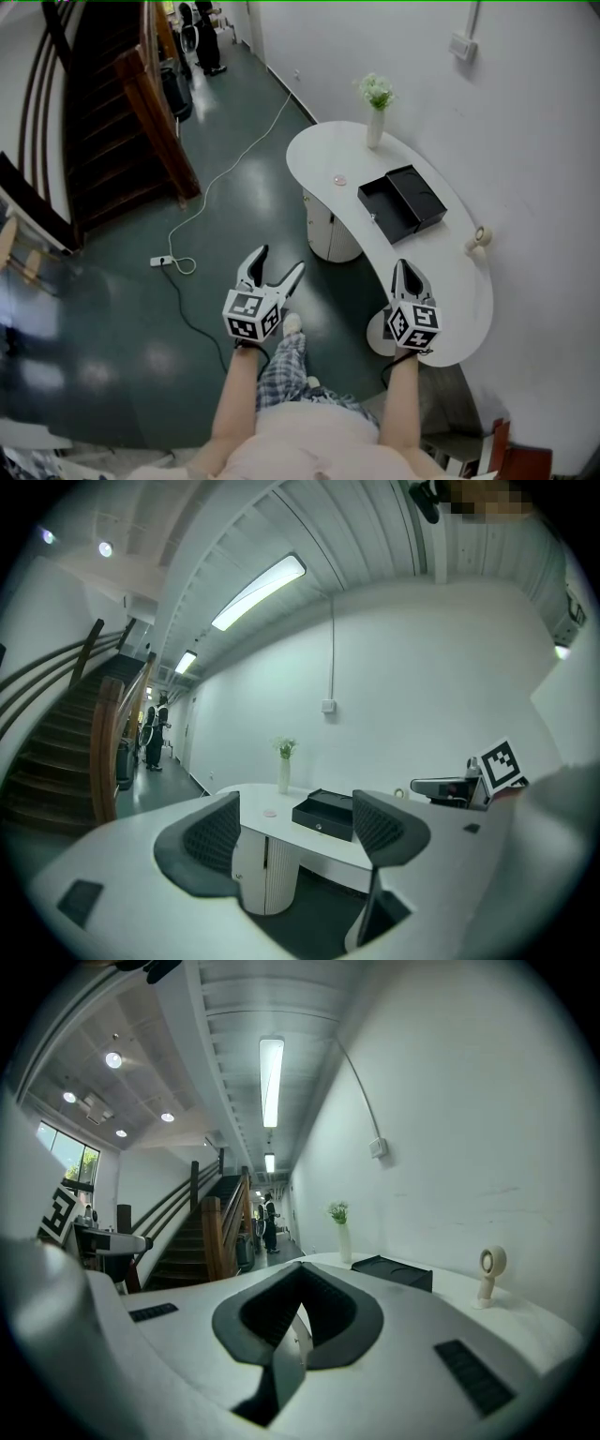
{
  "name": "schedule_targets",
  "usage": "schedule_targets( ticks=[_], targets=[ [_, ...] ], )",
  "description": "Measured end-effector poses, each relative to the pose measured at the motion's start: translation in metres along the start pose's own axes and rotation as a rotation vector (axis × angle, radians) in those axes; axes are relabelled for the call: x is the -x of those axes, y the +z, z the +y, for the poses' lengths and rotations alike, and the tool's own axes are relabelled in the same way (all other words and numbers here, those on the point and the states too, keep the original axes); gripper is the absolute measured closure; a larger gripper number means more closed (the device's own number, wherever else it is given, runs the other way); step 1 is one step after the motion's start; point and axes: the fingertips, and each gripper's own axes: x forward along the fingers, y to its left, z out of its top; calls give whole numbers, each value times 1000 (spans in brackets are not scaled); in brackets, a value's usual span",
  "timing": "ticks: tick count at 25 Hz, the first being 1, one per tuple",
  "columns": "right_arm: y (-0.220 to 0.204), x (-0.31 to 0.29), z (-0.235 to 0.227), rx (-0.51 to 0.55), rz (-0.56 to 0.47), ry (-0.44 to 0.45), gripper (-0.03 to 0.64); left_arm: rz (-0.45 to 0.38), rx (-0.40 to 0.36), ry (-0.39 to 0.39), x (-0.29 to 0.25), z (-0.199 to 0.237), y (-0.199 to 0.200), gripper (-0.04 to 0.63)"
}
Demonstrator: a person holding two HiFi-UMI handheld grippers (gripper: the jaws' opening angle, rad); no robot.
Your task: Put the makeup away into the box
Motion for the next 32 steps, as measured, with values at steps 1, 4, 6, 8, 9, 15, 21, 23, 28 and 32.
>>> schedule_targets(
  ticks=[1,4,6,8,9,15,21,23,28,32],
  targets=[
    [-1,-5,0,2,2,1,600,1,2,0,-3,2,-1,234],
    [-1,-22,-3,4,6,-1,600,7,0,-9,-17,8,-3,234],
    [-1,-36,-3,7,8,-1,600,12,-3,-15,-29,16,-4,234],
    [-2,-50,-4,10,14,-2,601,14,2,-18,-42,25,-5,234],
    [-3,-58,-5,12,17,-5,601,15,7,-22,-50,30,-5,235],
    [-9,-113,-25,14,32,-69,601,45,14,-77,-122,62,-15,235],
    [-5,-186,-57,-18,54,-167,601,84,10,-163,-227,100,-3,234],
    [3,-205,-67,-28,48,-201,600,89,2,-199,-260,107,7,235],
    [16,-246,-95,-50,35,-291,600,109,-25,-286,-335,119,22,235],
    [16,-259,-122,-81,31,-381,601,134,-51,-370,-390,111,24,234]
  ],
)
